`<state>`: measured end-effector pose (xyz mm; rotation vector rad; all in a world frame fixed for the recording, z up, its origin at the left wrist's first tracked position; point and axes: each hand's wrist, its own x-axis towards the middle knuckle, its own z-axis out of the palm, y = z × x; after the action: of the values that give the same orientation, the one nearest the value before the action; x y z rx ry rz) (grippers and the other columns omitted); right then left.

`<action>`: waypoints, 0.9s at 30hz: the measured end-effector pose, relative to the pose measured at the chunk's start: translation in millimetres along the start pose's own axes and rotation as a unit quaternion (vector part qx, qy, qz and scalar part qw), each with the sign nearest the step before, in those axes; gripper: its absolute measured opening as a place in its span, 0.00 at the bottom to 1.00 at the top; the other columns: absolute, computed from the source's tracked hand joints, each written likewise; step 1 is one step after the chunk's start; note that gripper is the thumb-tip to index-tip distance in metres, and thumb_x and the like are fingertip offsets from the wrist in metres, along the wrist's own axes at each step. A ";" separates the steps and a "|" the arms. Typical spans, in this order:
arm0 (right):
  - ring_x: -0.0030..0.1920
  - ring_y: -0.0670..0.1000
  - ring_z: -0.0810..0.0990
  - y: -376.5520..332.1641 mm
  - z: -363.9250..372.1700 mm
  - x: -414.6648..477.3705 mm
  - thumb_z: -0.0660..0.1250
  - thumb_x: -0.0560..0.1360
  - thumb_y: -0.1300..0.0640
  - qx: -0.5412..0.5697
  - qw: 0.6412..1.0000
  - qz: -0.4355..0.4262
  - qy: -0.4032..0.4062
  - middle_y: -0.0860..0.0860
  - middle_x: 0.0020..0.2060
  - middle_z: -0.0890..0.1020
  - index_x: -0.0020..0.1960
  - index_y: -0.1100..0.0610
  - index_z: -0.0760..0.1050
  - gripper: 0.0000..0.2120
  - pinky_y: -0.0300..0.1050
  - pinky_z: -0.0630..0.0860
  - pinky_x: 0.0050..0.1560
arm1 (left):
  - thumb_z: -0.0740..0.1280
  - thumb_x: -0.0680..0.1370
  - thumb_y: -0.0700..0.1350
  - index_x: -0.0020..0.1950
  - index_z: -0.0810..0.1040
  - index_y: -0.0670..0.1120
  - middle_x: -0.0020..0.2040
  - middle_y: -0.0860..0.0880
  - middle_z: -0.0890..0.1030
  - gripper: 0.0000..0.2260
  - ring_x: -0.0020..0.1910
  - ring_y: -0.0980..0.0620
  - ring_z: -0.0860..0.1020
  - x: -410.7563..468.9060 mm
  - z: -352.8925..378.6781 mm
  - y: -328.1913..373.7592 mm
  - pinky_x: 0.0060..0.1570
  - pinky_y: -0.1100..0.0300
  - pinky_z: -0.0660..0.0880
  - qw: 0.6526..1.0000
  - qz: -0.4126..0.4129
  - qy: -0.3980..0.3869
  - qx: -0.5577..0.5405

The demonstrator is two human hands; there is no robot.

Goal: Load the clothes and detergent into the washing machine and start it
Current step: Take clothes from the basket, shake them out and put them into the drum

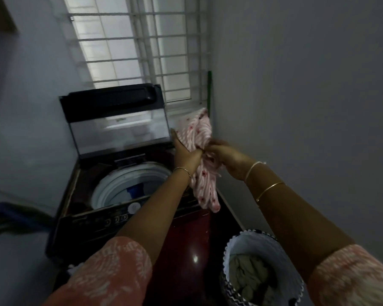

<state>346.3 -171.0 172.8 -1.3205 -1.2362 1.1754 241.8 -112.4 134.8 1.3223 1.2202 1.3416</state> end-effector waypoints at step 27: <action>0.57 0.60 0.77 186.9 249.0 287.3 0.46 0.77 0.33 0.318 0.885 0.337 0.049 0.60 0.55 0.80 0.61 0.59 0.74 0.35 0.54 0.71 0.61 | 0.67 0.77 0.45 0.58 0.79 0.40 0.57 0.39 0.80 0.13 0.53 0.42 0.79 209.6 -241.9 -233.1 0.53 0.52 0.76 0.868 -0.450 -0.005 -0.209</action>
<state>123.8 114.0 -47.8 -1.2850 -0.2201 1.7732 -24.3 111.8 -54.2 0.3355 1.2078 0.8184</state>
